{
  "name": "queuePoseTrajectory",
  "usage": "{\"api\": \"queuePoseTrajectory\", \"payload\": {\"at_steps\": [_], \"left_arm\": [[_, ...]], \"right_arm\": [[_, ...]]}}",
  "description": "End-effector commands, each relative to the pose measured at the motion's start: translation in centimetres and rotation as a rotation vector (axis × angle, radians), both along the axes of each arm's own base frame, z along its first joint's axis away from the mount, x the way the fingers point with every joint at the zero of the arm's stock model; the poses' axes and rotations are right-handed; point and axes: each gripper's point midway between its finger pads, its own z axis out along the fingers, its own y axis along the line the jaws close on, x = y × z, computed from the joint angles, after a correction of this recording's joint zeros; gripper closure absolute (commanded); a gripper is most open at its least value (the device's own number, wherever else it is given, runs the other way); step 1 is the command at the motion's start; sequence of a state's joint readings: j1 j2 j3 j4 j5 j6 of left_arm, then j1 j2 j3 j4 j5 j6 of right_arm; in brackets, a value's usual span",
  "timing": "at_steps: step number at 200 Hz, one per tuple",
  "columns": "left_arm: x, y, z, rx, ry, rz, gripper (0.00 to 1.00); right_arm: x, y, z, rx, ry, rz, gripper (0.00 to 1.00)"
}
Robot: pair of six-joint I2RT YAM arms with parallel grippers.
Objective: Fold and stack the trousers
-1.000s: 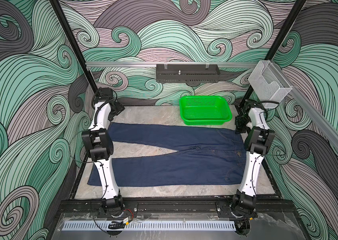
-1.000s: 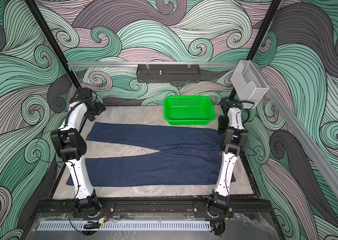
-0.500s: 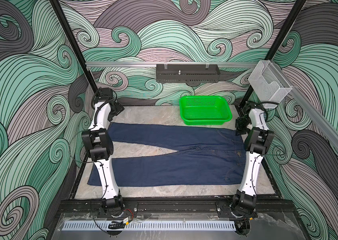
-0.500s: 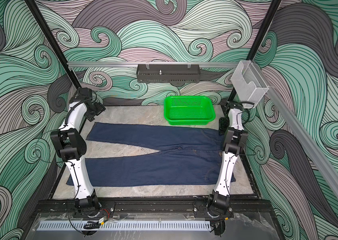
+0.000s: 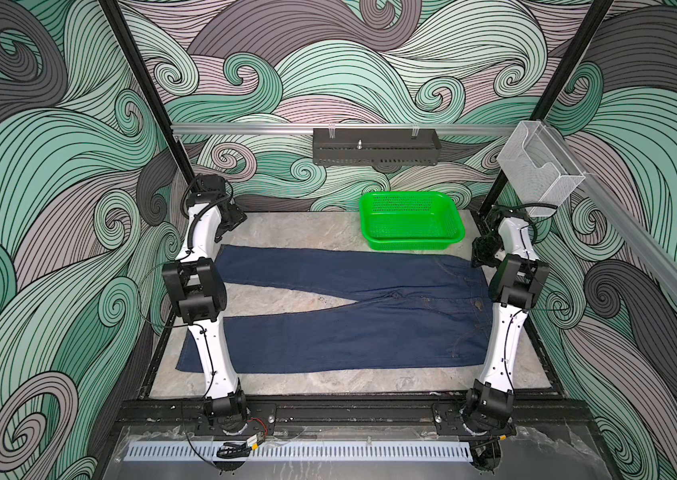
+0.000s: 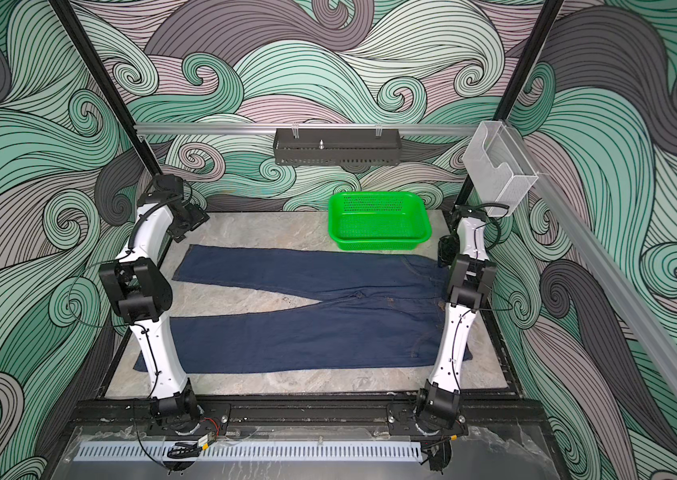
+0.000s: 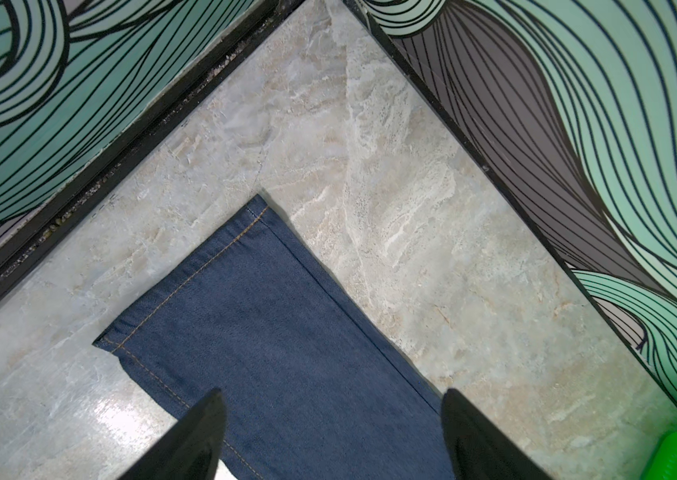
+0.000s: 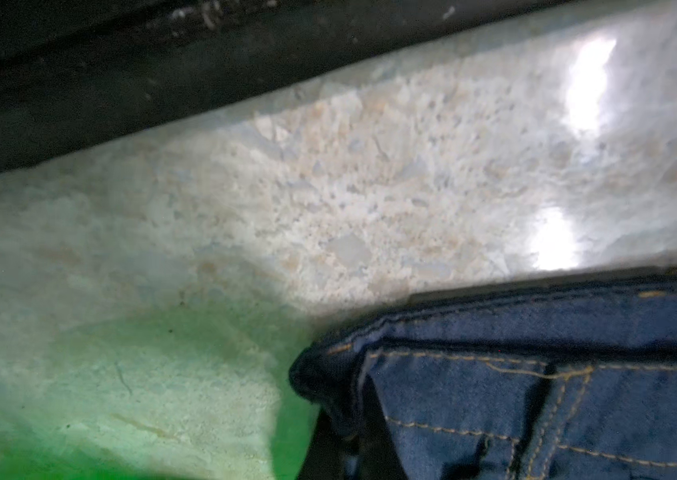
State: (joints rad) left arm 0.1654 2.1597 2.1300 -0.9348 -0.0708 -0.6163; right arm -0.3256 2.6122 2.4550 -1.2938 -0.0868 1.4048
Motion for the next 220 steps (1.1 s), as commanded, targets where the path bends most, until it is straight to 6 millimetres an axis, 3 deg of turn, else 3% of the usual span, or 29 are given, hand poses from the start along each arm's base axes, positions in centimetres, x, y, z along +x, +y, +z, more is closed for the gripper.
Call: {"api": "queuePoseTrajectory", "payload": {"at_steps": [1,21,44,61,105,151,194,220], "left_arm": [[-0.4,-0.3,2.0,0.003,-0.031,-0.032,0.16],[-0.4,-0.7,1.3,-0.055,-0.023,-0.056,0.16],[-0.4,-0.9,-0.2,-0.137,-0.001,-0.066,0.16],[-0.6,-0.8,-1.3,-0.201,0.018,-0.058,0.16],[-0.4,-1.1,-5.0,-0.360,0.068,-0.041,0.21],[-1.0,-1.9,-10.8,-0.478,0.195,0.001,0.29],[-2.7,-1.5,-14.2,-0.498,0.299,0.059,0.58],[-4.6,-1.0,-16.3,-0.486,0.393,0.099,0.60]], "right_arm": [[0.4,0.4,4.2,-0.014,-0.083,0.073,0.99],[-0.6,1.5,6.2,-0.031,-0.107,0.141,1.00],[-2.4,2.2,7.1,-0.051,-0.163,0.152,1.00],[-4.4,2.8,6.8,-0.056,-0.174,0.148,1.00],[-8.5,5.3,3.8,0.011,-0.159,0.179,1.00],[-10.7,6.2,2.7,0.029,-0.150,0.234,1.00],[-11.5,6.3,3.1,0.029,-0.173,0.261,1.00],[-12.1,6.4,3.2,0.042,-0.187,0.264,1.00]]}}
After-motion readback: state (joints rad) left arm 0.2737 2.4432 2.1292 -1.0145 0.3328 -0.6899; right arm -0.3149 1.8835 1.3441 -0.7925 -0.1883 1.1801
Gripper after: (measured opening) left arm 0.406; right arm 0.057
